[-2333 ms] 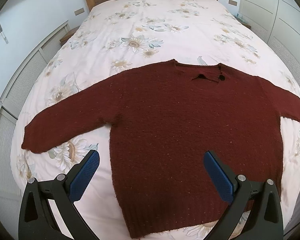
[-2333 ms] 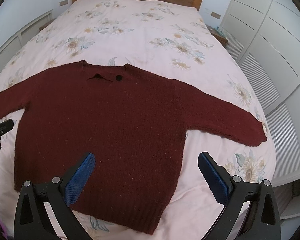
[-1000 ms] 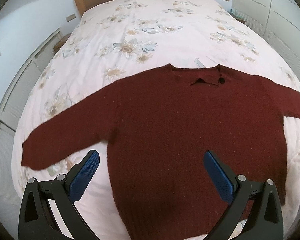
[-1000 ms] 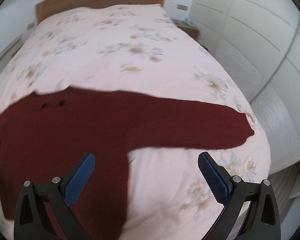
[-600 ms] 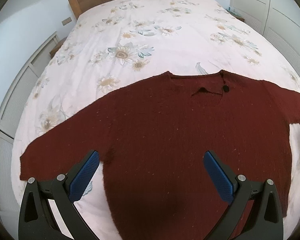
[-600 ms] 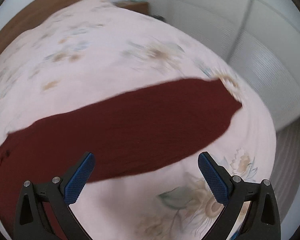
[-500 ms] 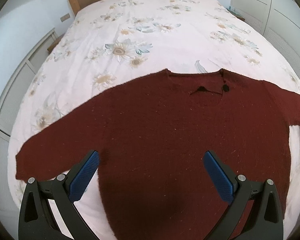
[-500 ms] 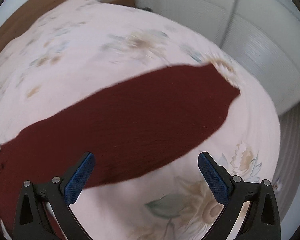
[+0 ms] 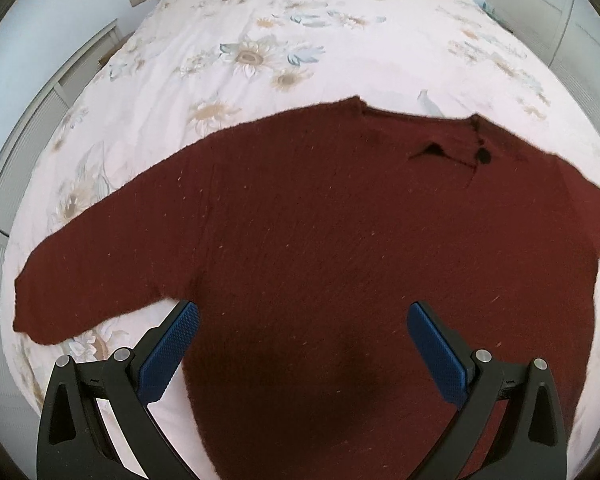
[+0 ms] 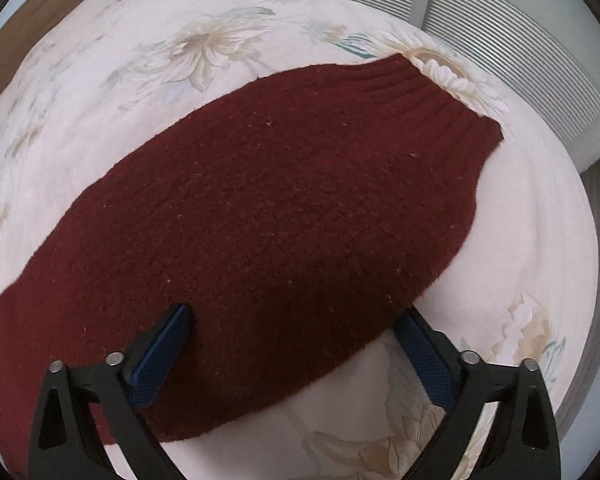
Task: Fold small clothes
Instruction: 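Grasp the sweater sleeve cuff nearest the right gripper and lift it, then carry the held sleeve across the sweater body and lay it down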
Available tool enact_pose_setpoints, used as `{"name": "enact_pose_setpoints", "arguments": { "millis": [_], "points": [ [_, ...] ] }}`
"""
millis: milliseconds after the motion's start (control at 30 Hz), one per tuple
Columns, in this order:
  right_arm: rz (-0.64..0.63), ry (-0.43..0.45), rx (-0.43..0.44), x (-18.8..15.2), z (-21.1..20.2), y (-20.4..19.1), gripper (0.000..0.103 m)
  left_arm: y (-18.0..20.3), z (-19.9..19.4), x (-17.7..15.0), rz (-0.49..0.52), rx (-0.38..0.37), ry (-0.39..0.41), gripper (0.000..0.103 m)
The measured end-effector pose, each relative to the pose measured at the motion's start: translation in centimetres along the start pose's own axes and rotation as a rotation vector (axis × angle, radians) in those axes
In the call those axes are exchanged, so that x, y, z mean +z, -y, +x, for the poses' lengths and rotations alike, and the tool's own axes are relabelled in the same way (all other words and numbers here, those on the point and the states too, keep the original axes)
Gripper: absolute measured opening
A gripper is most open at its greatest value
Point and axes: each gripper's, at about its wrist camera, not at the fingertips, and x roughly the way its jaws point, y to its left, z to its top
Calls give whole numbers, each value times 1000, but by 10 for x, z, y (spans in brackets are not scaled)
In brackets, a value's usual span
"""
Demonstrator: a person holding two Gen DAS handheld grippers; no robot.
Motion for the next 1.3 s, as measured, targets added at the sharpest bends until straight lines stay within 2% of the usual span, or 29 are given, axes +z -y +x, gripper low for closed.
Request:
{"name": "enact_pose_setpoints", "arguments": {
  "millis": [33,67,133,167,200,367,600,767,867,1100,1200,1300],
  "points": [
    [4,-2,3,1,-1,-1,89,0,2,-1,13,9,-4,102],
    [12,-3,11,2,-2,-2,77,2,3,-3,33,19,-8,102],
    [21,-1,33,5,-8,-3,40,3,5,-4,50,29,-10,102],
    [21,-2,46,8,-10,-4,30,4,6,-6,54,28,-9,102],
    [18,-1,59,10,-13,-5,16,3,6,-7,53,24,-6,102],
    [-43,74,76,15,-46,-23,14,2,3,-10,62,32,6,102],
    [-218,221,139,1,-129,-78,13,-4,-3,-11,60,26,23,102],
    [-390,335,217,-17,-195,-148,13,-11,-10,-11,43,3,45,102],
    [-478,376,269,-34,-227,-203,13,-15,-13,-10,42,-9,54,102],
    [-639,355,388,-81,-248,-308,13,-24,-15,-9,55,-26,84,102],
    [-685,299,426,-105,-232,-344,13,-28,-12,-7,57,-23,85,102],
    [-736,239,420,-133,-208,-373,13,-32,-8,-6,56,-23,86,102]
  ]
}}
